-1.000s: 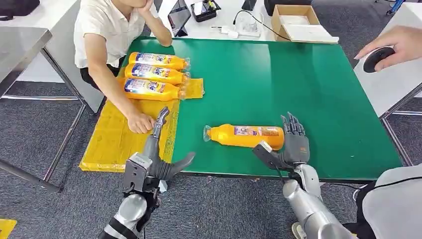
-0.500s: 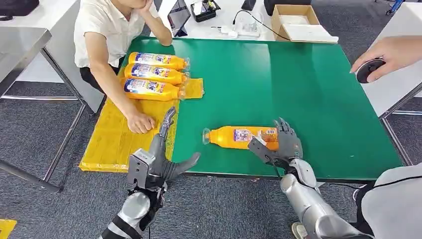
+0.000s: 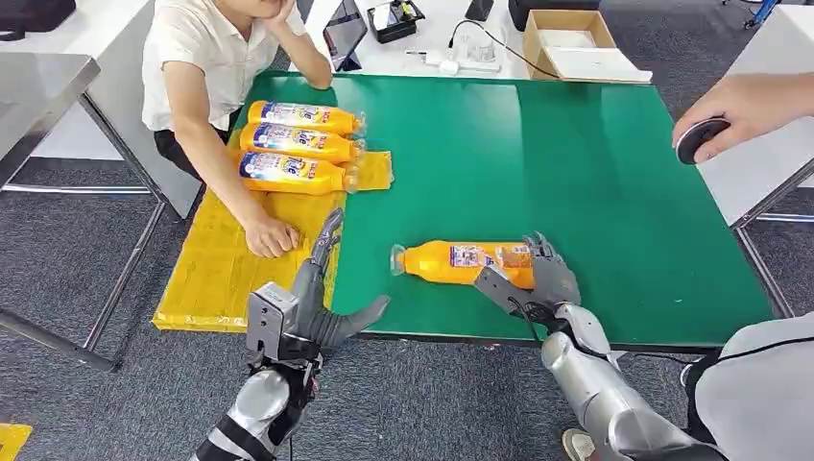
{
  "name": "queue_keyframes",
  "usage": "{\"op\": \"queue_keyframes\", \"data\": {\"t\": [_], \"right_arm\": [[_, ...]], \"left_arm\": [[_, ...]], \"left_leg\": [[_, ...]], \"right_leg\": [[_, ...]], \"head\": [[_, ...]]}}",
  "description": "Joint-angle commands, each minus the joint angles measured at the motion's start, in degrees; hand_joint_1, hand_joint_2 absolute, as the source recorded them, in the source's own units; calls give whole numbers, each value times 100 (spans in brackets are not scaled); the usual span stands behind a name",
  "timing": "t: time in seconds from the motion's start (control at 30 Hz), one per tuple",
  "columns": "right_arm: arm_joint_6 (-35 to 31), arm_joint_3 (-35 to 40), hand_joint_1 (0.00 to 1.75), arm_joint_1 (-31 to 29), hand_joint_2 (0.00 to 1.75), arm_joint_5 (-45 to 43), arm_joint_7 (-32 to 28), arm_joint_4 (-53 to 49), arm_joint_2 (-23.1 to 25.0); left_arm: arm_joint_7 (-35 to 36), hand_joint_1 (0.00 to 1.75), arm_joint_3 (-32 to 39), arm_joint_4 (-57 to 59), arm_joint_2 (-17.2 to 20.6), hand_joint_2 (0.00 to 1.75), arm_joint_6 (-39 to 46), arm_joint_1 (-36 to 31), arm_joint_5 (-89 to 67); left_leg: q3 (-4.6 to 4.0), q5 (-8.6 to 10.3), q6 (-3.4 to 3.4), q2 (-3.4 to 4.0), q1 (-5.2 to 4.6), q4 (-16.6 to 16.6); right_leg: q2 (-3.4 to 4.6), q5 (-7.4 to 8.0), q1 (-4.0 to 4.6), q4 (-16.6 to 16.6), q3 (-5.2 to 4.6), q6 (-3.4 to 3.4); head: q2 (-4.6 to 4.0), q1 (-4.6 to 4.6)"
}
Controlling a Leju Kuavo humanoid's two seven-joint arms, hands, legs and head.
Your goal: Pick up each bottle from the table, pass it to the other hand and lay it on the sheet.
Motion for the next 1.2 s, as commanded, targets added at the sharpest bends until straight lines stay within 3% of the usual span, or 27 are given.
{"op": "queue_keyframes", "data": {"t": [0.03, 0.43, 1.0, 1.03, 1.07, 1.2], "right_arm": [[30, 229, 175, -191, 175, -6, -189, 441, -14], [-233, -79, 175, -52, 175, -384, -560, 424, -12], [-202, -153, 175, -37, 175, -477, -597, 432, -11], [23, -943, 175, 142, 175, -1555, -1475, 259, 177], [76, -1281, 175, 227, 175, -2042, -1887, 105, 281], [207, -1674, 175, 368, 175, -2811, -2501, -237, 457]], "left_arm": [[38, 0, -169, 392, 64, 175, -99, -269, 89], [59, 0, -169, 437, 68, 175, -224, -311, 284], [59, 0, -177, 454, 72, 175, -232, -322, 286], [-152, 0, 4, 516, -17, 175, 126, -252, 295], [-235, 0, 157, 533, -92, 175, 286, -196, 408], [-363, 0, 431, 501, -247, 175, 494, -76, 847]], "left_leg": [[32, -11, -7, -2, 3, -3], [18, -3, -4, -6, 1, -5], [29, -8, -6, -6, 3, -5], [32, -9, -6, -6, 3, -6], [28, -6, -6, -8, 4, -7], [32, -14, -8, 9, 4, -4]], "right_leg": [[-4, -12, 4, -3, 33, -13], [-8, -6, 2, -5, 20, -7], [-8, -11, 4, -4, 29, -11], [-8, -11, 5, -7, 34, -11], [-10, -9, 5, -8, 30, -9], [7, -11, 5, -4, 30, -13]], "head": [[0, 0], [0, 2], [0, 0], [0, 0], [0, 0], [0, 0]]}}
